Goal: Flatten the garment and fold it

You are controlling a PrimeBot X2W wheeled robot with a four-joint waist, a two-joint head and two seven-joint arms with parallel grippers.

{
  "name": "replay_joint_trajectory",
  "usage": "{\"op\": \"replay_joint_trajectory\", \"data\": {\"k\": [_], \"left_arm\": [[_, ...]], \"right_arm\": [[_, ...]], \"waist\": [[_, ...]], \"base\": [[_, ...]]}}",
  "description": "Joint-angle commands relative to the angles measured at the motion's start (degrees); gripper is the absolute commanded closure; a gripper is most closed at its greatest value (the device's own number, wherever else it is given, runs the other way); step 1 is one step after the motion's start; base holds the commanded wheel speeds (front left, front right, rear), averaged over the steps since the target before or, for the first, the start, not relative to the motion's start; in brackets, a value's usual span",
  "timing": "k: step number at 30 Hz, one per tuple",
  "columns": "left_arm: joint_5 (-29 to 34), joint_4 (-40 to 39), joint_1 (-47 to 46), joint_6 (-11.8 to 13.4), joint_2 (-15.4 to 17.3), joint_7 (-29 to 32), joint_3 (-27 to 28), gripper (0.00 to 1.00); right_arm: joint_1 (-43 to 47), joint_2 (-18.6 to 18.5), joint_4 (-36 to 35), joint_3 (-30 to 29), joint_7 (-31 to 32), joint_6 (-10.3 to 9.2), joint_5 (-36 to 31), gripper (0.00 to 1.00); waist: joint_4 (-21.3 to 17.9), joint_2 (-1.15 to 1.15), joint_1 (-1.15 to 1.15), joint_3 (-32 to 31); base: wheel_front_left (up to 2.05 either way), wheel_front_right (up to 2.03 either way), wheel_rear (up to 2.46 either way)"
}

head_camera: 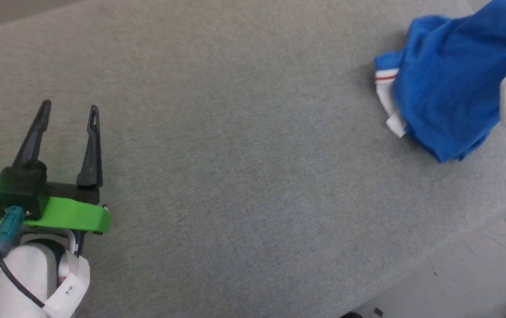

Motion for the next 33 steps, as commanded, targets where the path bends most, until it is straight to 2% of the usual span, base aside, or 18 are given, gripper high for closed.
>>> {"op": "replay_joint_trajectory", "data": {"k": [1, 6, 7, 8, 9, 15, 23, 28, 33], "left_arm": [[0.4, -0.7, -0.6, -0.2, 0.7, 0.6, 0.3, 0.0], [0.0, -1.9, 0.6, 0.0, 1.1, 1.4, 0.5, 0.0], [-0.2, -1.8, 0.8, 0.1, 0.9, 1.2, 0.4, 0.0], [-0.4, -1.7, 0.9, 0.2, 0.7, 1.0, 0.4, 0.0], [-0.6, -1.4, 1.0, 0.3, 0.3, 0.6, 0.1, 0.0], [-2.6, 2.5, 1.4, 1.1, -2.9, -2.8, -1.1, 0.0], [-6.2, 10.4, 2.6, 1.5, -7.7, -7.0, -2.7, 0.0], [-7.8, 14.5, 3.8, 1.6, -9.3, -7.8, -3.6, 0.0], [-8.6, 15.9, 5.1, 1.6, -10.1, -7.9, -4.1, 0.0]], "right_arm": [[-1.3, 1.0, 0.6, -2.2, -0.8, -0.11, -1.8, 1.0], [-2.1, 3.0, 2.4, -9.4, -3.7, -0.11, -7.7, 1.0], [-2.2, 3.2, 2.9, -10.4, -4.5, -0.11, -8.4, 0.7], [-2.1, 3.2, 3.2, -11.0, -5.1, -0.11, -9.0, 0.11], [-2.0, 3.1, 3.7, -12.1, -5.9, -0.11, -9.4, 0.0], [-1.3, 2.5, 5.8, -14.1, -12.1, -0.11, -7.5, 0.0], [4.2, 2.4, 5.2, -6.7, -22.8, -0.11, 3.7, 0.0], [11.9, 2.6, -1.9, 0.8, -25.0, -0.11, 13.2, 0.0], [23.6, 2.9, -14.8, 5.5, -25.4, -0.11, 21.9, 0.0]], "waist": [[-3.3, 0.3, -0.01, 4.3], [-1.8, 0.3, -0.01, 3.8], [-1.3, 0.3, -0.01, 3.5], [-0.7, 0.3, -0.01, 3.1], [0.0, 0.3, -0.01, 2.5], [5.3, 0.3, -0.01, -2.1], [13.9, 0.3, -0.01, -11.8], [18.7, 0.3, -0.01, -16.9], [22.9, 0.3, -0.01, -20.6]], "base": [[0.0, 0.0, 0.0], [0.0, 0.0, 0.0], [0.0, 0.0, 0.0], [0.0, 0.0, 0.0], [0.0, 0.0, 0.0], [0.0, 0.0, 0.0], [0.0, 0.0, 0.0], [0.0, 0.0, 0.0], [0.0, 0.0, 0.0]]}}
